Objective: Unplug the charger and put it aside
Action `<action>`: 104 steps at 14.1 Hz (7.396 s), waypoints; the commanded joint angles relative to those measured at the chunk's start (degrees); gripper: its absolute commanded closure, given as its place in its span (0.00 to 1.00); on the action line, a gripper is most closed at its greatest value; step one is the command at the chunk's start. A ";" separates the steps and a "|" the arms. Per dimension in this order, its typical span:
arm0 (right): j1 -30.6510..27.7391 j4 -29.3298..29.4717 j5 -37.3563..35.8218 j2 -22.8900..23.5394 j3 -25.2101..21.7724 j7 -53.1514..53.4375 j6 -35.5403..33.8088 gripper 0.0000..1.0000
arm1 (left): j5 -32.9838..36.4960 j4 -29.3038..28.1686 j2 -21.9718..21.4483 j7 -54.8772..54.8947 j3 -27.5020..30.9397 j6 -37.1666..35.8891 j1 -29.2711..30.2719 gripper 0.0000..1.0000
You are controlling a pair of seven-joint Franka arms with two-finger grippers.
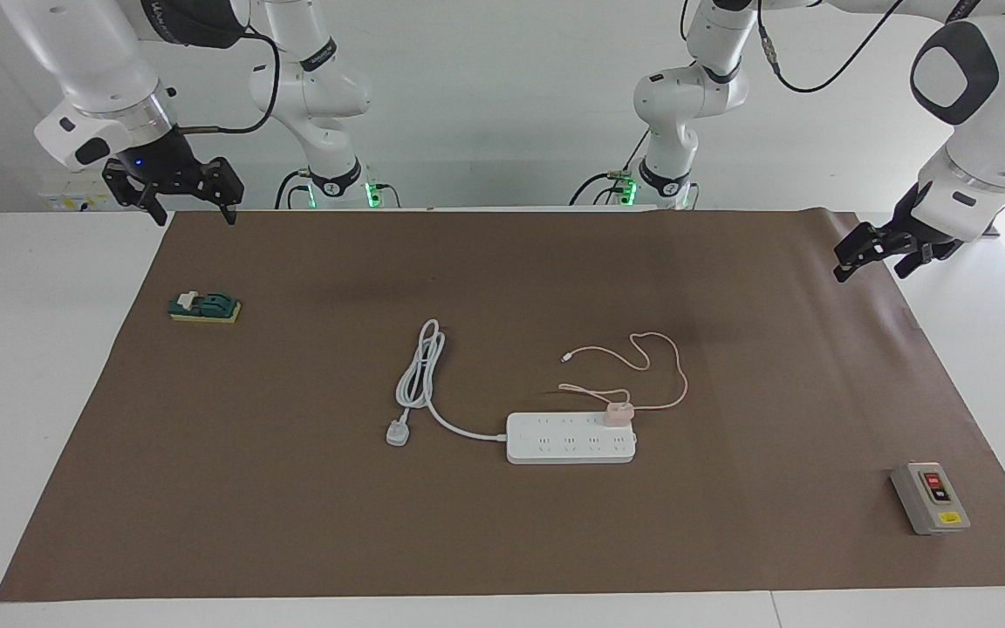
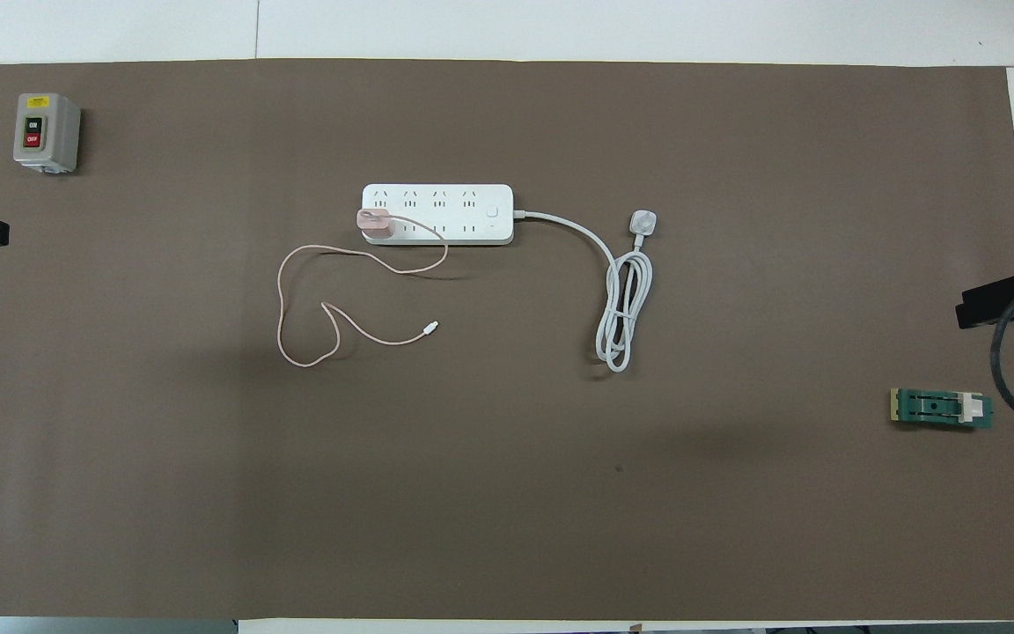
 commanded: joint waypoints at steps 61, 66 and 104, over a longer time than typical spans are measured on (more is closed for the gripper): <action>21.29 32.74 56.27 59.35 1.81 80.90 31.78 0.00 | 0.45 1.70 13.97 -62.86 -4.61 14.11 -17.33 0.00; 21.38 32.13 56.36 59.79 1.81 77.65 32.66 0.00 | 2.03 1.61 13.97 -79.46 -4.43 18.68 -18.12 0.00; 21.55 25.54 55.39 57.77 1.02 70.44 30.99 0.27 | 3.26 2.93 26.89 -119.67 -4.61 26.95 -24.01 1.00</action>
